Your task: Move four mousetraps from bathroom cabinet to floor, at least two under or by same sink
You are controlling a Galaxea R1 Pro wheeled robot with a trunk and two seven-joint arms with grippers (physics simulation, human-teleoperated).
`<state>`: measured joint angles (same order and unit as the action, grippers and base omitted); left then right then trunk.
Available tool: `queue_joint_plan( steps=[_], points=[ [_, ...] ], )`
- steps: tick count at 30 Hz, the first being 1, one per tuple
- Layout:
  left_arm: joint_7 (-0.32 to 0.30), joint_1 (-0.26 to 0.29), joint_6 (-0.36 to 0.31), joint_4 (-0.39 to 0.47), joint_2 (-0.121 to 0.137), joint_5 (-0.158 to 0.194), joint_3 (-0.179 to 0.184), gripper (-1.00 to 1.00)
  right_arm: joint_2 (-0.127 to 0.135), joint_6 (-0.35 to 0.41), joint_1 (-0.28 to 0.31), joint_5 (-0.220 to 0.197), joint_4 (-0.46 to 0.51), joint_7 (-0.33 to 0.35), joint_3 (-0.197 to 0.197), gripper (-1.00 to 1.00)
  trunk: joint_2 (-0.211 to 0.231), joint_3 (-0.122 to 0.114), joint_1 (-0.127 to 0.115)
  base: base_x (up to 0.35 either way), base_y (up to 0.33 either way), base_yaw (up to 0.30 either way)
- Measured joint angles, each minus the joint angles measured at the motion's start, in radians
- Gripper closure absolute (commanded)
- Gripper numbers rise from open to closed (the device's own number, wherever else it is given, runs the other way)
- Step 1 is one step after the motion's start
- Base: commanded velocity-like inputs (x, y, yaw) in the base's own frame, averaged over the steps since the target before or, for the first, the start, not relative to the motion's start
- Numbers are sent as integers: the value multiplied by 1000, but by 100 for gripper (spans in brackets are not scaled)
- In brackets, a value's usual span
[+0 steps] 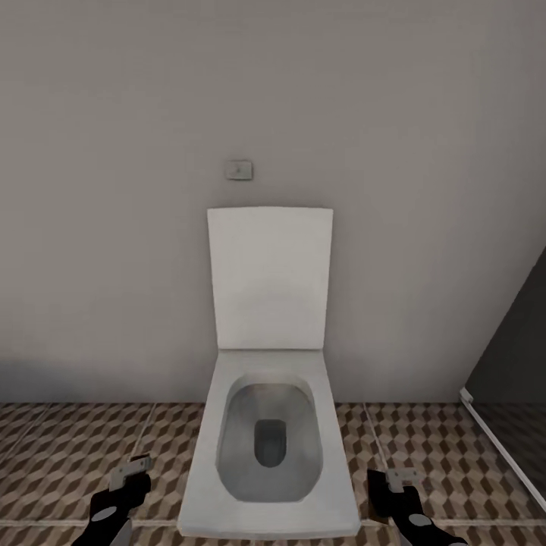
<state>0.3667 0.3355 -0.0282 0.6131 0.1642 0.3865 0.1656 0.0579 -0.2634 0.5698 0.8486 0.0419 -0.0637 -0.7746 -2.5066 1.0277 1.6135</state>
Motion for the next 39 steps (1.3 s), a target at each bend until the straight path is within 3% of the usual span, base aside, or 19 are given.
queue_joint_plan(
  steps=[39],
  points=[
    [5,0,3,0,0,1,-3,100,2,-5,0,0,2,0,0,100,0,0,0,-21,-28,0]
  ],
)
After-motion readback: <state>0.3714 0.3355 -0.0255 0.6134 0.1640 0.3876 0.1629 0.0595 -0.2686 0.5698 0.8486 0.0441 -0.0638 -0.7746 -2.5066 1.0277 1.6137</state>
